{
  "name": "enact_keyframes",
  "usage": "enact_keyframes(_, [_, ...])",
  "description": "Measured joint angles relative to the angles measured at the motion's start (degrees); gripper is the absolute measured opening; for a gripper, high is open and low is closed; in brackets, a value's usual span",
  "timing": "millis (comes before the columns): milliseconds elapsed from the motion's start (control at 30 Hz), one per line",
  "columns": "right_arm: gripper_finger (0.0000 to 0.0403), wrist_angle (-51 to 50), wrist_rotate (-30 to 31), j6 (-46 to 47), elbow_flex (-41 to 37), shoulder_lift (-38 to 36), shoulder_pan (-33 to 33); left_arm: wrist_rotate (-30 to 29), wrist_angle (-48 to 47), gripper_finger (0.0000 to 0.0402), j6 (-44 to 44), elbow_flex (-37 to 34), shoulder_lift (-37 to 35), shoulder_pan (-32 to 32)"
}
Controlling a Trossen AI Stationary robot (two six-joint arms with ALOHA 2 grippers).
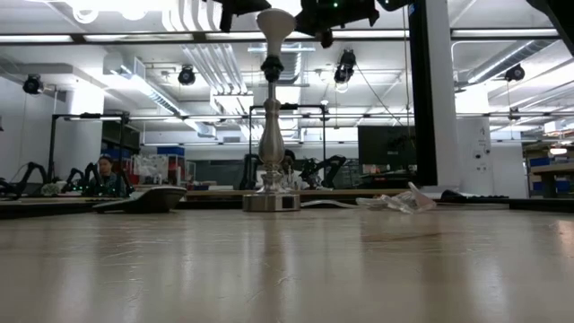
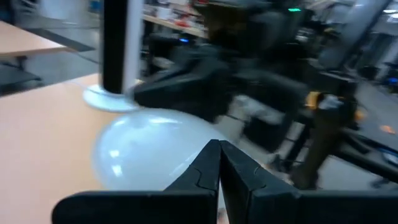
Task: Screw lightbulb
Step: Remove the lightbulb from the table lamp
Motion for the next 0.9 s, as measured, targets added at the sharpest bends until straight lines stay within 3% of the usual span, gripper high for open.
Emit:
enact_keyframes(167, [0.0000,-2.9,-0.2,0.8,-0.2,0.2,0.1,0.8,0.7,0.0000,-1.2,0.6,-0.1,-0.8])
enact_keyframes(500, [0.0000,-1.6,-0.7,1.6,0.1,-6.2,0.7,-0.8,0.1,0.0000,2.8,5.1,-0.4,1.0])
enact_keyframes(900, [0.0000,-2.7,-1.7,1.5,-3.3,-7.0,3.2,-1.0,-6.1,0.0000,8.7,3.2,-0.2,3.8])
